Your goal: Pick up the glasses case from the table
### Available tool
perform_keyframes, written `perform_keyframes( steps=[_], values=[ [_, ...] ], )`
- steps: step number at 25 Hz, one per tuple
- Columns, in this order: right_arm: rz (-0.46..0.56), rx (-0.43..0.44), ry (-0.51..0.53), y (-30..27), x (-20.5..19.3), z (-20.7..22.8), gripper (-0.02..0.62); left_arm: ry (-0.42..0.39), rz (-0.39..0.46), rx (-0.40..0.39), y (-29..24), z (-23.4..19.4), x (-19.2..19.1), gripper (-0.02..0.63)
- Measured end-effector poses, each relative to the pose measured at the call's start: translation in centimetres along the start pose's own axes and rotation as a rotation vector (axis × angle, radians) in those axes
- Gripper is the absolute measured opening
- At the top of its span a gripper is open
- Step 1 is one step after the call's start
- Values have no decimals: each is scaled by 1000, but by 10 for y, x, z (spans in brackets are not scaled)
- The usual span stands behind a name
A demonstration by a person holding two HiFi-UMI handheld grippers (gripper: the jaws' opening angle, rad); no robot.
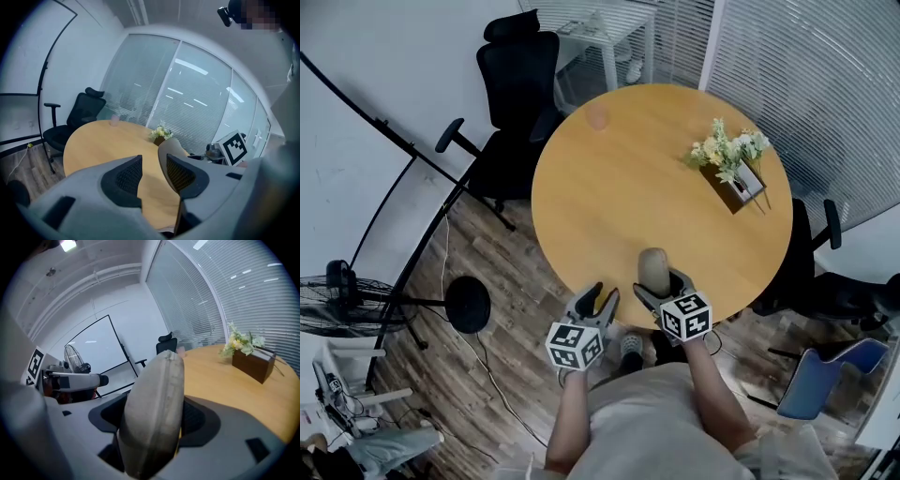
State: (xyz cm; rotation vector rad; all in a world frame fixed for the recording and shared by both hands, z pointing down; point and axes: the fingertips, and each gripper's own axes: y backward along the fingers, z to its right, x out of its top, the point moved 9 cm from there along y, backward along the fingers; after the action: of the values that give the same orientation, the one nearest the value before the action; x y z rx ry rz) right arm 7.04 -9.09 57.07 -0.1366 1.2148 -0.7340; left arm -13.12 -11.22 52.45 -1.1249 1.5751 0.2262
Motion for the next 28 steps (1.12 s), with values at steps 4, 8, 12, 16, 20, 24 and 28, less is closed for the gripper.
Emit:
perform_keyframes(
  steps=[4,8,12,16,20,24,28],
  values=[
    [20,-35,38,12,-3,-8,333,-18,-6,-30,1,4,-3,160],
    [32,-61,61,24,-8,-18,333,-20,-7,-44,6,4,-7,160],
    [66,-73,63,34,-12,-26,333,-14,6,-46,11,2,-13,160],
    [97,-69,74,39,-17,-33,333,-21,23,-46,14,-1,-18,160],
    [114,-75,92,45,-22,-41,333,-75,26,-49,18,2,-20,160],
    [118,-81,103,51,-27,-44,333,-85,25,-47,19,3,-24,160],
    [131,-81,90,56,-27,-46,333,-89,14,-39,22,2,-23,144]
  ],
)
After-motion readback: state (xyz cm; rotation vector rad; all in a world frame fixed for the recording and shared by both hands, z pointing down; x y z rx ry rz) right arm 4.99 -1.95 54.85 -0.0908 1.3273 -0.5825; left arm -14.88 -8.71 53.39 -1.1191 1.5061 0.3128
